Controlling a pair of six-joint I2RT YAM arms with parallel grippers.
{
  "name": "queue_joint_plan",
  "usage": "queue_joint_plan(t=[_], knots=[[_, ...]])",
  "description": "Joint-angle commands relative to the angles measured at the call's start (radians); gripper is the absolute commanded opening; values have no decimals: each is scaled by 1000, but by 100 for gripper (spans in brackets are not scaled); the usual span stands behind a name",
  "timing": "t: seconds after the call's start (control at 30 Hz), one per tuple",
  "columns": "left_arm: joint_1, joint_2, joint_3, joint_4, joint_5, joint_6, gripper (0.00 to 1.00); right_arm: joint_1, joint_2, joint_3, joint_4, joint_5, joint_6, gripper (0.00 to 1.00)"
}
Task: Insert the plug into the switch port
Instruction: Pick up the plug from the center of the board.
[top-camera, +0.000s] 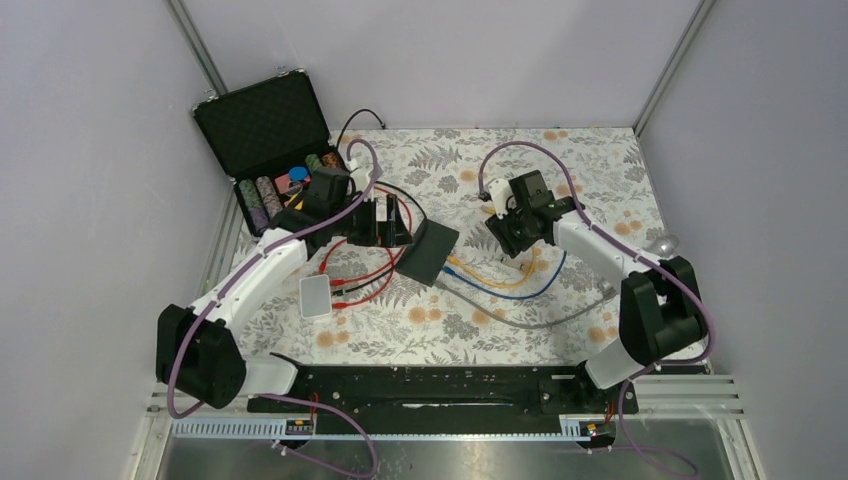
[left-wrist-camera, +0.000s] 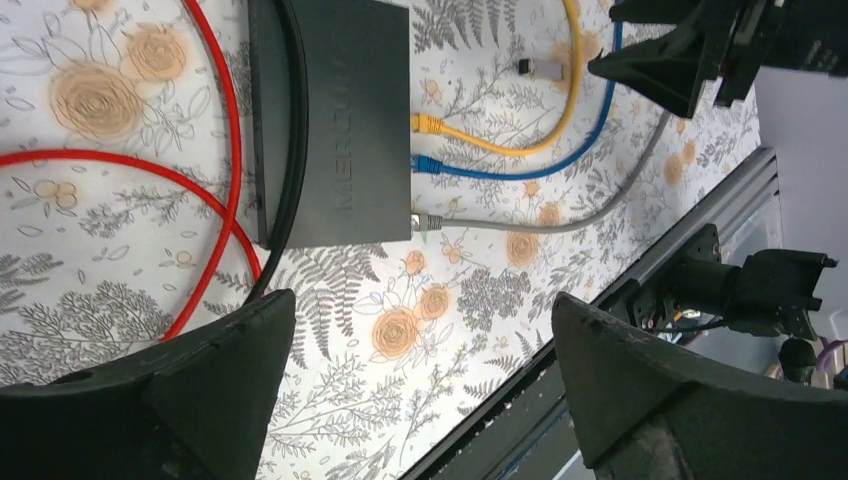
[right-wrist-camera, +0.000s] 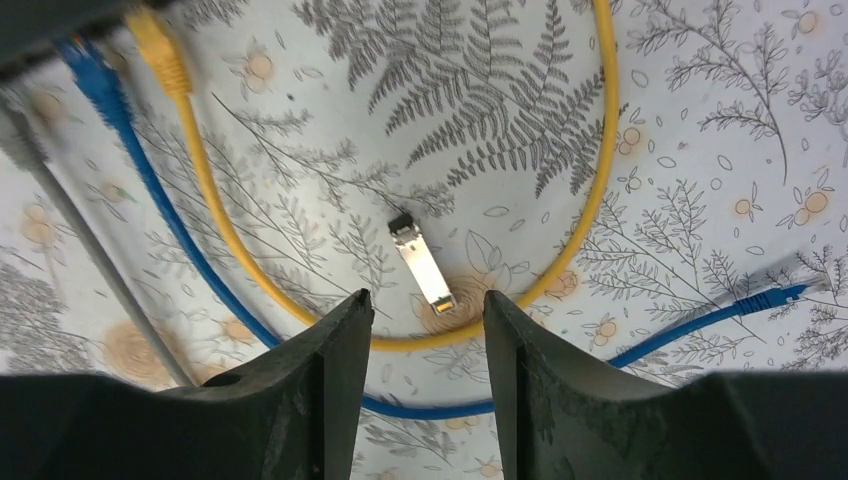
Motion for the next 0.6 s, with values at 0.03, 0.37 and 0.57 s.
queue_joint_plan(t=[0.03, 0.37, 0.57], knots=[[14, -31, -57, 32, 56, -17, 99, -43, 66, 61, -100, -104, -185, 52], [138, -117, -201, 154, 96, -108, 99, -50, 219, 129, -181, -132, -319, 50], [153, -97, -206, 143, 86, -103, 99, -55, 307, 191, -200, -122, -336, 48]])
